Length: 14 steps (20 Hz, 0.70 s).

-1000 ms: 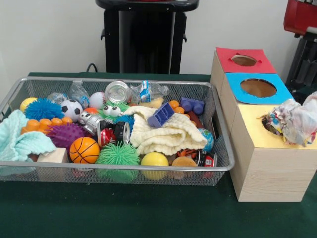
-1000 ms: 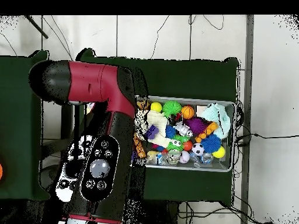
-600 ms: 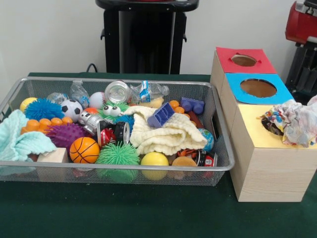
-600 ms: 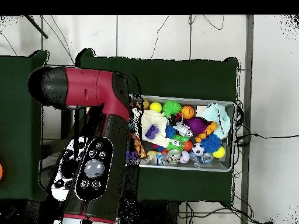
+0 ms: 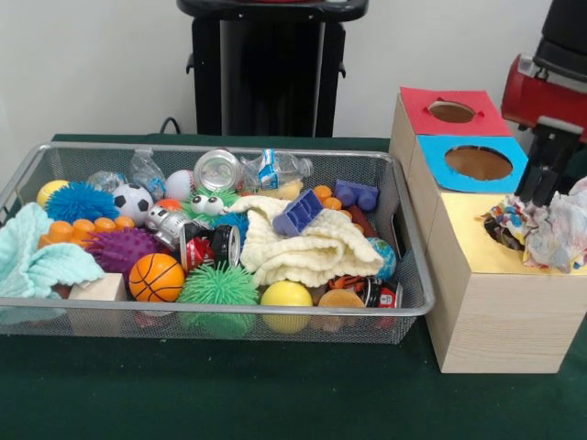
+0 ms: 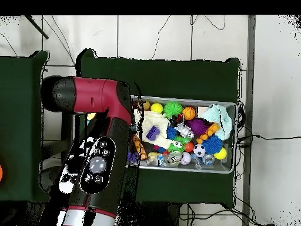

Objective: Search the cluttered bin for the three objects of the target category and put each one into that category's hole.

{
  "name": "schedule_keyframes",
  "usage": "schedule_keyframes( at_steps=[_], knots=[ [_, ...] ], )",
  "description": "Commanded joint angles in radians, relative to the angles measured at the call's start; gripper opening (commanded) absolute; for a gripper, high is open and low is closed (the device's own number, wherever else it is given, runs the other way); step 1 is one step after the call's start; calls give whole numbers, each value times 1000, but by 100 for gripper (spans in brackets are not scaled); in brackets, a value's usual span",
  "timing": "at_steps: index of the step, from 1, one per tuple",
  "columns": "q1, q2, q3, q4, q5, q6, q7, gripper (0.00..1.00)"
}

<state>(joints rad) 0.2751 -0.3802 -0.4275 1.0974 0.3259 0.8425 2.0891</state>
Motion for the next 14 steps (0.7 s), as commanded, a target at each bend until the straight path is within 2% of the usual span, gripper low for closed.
schedule_keyframes(
  at_steps=[1,14],
  knots=[
    [-23,61,84,126,21,-44,234,0],
    [5,42,69,131,43,25,256,0]
  ],
)
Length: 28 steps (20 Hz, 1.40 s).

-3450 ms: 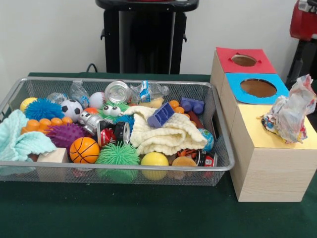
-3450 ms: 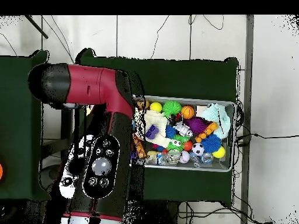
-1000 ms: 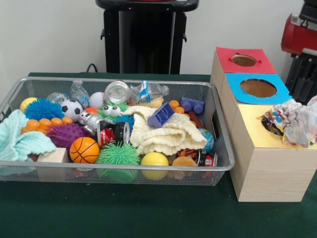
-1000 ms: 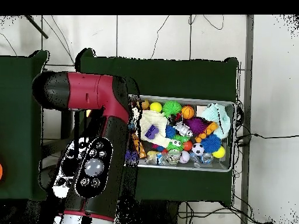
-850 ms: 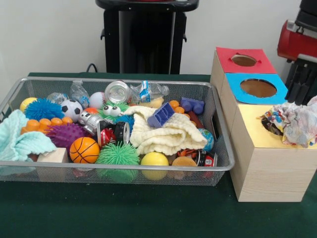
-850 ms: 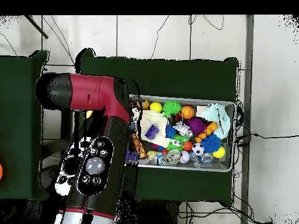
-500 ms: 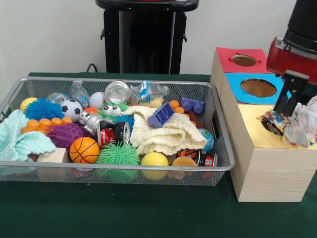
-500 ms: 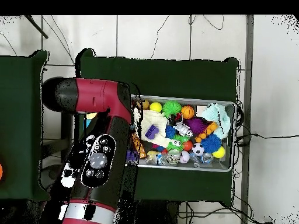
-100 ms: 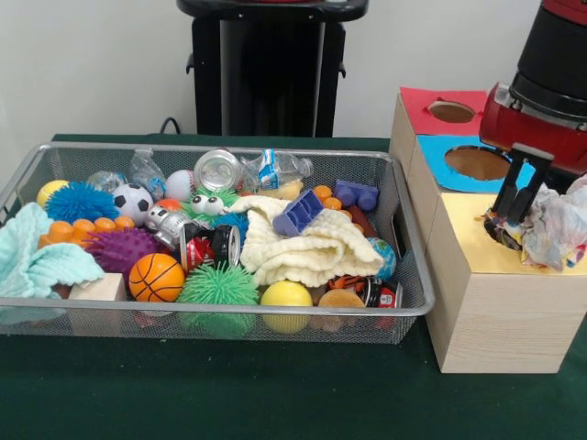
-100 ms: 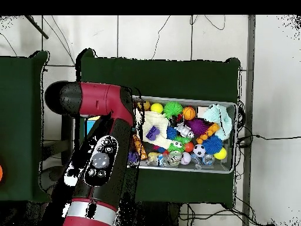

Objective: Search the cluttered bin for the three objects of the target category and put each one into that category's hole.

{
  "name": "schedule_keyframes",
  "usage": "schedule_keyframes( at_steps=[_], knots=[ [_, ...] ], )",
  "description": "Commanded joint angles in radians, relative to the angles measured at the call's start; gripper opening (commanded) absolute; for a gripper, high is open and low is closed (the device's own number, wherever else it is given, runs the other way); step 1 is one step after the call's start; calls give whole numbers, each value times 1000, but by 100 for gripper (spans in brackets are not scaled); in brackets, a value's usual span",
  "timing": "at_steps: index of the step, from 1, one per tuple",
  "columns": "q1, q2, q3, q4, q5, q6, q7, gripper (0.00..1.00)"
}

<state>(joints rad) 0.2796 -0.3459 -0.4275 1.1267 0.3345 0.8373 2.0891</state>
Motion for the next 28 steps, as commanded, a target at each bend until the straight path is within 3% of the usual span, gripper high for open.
schedule_keyframes(
  at_steps=[1,5,16,28],
  knots=[
    [0,7,69,102,34,31,255,0],
    [-6,0,77,97,36,25,237,0],
    [-46,-61,132,156,60,-127,165,0],
    [-85,-47,120,65,25,-77,110,0]
  ],
)
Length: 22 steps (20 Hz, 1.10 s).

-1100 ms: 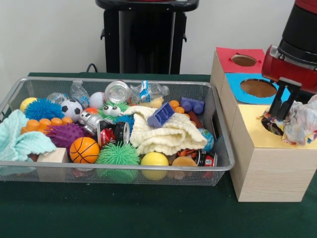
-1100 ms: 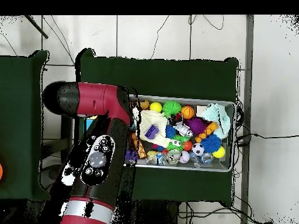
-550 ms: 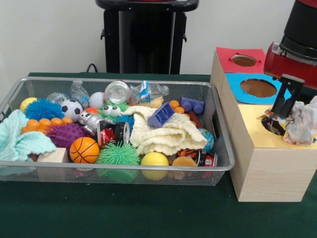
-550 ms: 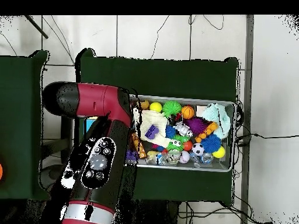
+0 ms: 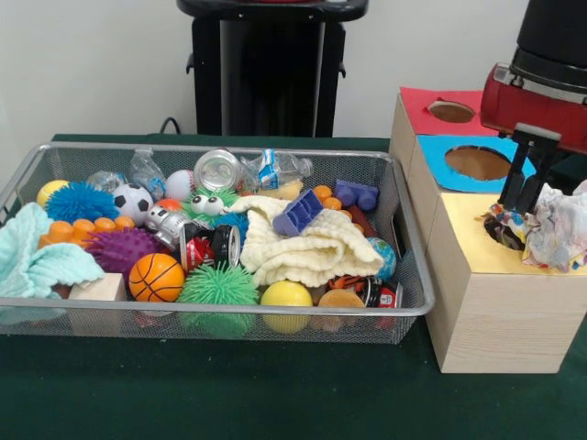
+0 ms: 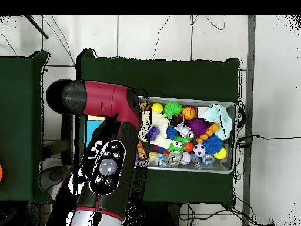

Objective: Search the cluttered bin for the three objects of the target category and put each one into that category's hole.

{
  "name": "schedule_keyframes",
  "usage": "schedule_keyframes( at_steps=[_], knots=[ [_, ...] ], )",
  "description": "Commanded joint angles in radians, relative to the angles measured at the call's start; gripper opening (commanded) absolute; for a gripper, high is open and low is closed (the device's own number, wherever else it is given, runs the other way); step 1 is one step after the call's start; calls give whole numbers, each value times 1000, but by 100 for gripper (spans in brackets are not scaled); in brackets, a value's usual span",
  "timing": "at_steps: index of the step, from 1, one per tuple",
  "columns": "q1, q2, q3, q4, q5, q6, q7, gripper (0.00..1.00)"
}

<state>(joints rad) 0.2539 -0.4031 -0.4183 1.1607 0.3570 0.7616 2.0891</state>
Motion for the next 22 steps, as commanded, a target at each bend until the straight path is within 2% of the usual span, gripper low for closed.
schedule_keyframes(
  at_steps=[1,5,12,22],
  knots=[
    [-65,9,110,27,-1,4,102,0],
    [-68,4,103,19,-9,18,99,0],
    [-35,-13,77,35,8,82,181,0],
    [5,-15,43,-18,24,134,248,0]
  ],
)
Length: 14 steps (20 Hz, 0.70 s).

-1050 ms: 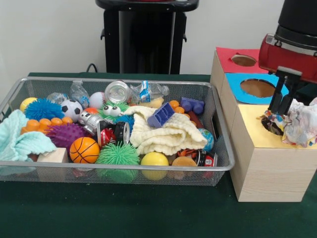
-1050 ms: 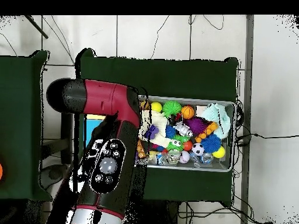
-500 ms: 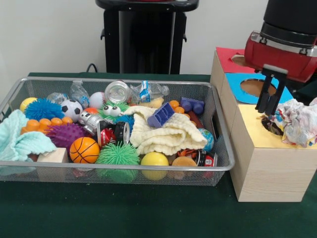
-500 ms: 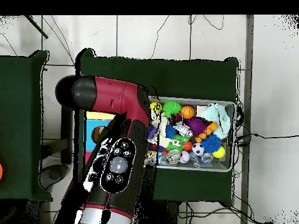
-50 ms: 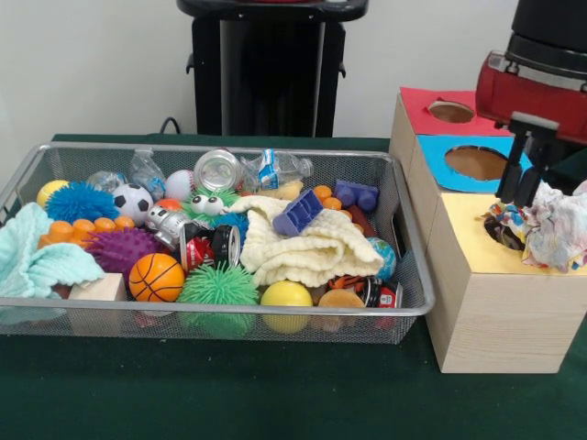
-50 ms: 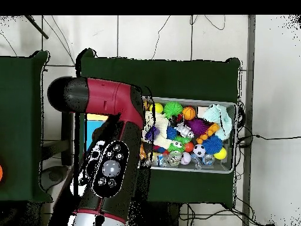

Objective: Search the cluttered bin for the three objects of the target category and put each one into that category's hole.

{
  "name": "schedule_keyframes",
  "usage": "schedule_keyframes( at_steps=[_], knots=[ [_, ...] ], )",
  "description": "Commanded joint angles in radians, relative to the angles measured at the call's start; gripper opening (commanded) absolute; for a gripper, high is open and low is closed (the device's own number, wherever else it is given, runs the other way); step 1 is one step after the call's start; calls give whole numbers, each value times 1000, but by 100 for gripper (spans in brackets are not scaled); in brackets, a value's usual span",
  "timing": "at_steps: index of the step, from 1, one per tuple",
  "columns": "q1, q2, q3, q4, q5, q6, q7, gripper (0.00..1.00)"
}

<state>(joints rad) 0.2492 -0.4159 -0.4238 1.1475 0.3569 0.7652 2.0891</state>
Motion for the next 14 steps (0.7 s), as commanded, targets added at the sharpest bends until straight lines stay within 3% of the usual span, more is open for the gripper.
schedule_keyframes(
  at_steps=[1,14],
  knots=[
    [10,-4,51,0,27,125,249,0],
    [62,7,42,76,52,64,287,0]
  ],
)
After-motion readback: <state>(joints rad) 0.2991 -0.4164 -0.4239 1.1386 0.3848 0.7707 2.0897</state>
